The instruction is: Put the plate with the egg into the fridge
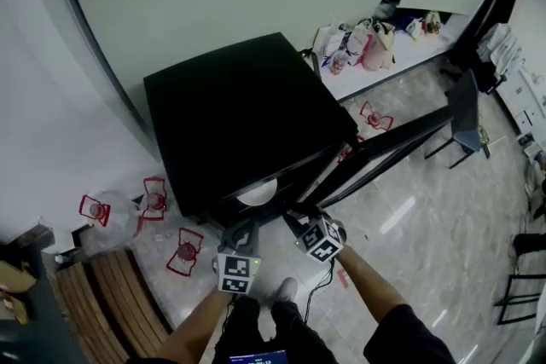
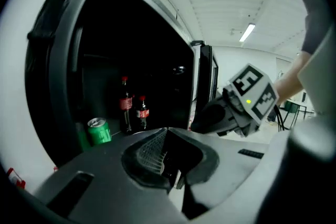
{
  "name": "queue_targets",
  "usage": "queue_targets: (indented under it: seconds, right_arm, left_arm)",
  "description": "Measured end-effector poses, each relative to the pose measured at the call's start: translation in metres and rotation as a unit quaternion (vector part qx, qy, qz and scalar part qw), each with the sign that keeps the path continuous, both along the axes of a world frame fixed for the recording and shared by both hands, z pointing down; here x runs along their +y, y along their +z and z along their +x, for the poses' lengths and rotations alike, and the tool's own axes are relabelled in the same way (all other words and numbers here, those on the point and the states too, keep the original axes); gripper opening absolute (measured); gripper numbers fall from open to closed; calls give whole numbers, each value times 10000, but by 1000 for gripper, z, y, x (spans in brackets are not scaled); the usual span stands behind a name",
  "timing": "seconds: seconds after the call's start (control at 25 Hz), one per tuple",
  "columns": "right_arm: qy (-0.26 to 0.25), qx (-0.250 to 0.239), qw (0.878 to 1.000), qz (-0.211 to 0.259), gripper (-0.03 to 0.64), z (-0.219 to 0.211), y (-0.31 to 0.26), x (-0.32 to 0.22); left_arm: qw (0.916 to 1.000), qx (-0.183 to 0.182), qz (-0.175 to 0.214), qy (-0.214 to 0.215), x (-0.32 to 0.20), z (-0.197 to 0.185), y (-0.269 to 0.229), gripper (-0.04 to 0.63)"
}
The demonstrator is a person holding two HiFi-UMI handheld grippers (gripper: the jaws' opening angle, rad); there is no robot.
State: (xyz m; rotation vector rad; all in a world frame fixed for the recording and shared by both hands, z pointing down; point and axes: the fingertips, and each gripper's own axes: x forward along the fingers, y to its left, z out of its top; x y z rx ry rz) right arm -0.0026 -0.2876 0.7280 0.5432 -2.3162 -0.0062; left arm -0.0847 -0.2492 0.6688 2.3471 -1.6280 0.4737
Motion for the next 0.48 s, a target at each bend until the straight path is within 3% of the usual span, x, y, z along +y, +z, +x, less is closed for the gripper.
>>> queue_targets:
  seconds: [0.04,0.2,0.48]
  right_arm:
    - [366,-251,9990,100,60,17,-15,10]
    - [1313,-736,9865,641,43,84,-69,36]
    - [2789,-1234,9460,1095,44,239,-146,6]
  left_arm:
    - [9999,67,49,96,-1,10,-12,9]
    - [9963,340,353,709,-12,72,-61,9]
    - [9731,407,723,2148,-21,221,-110,9]
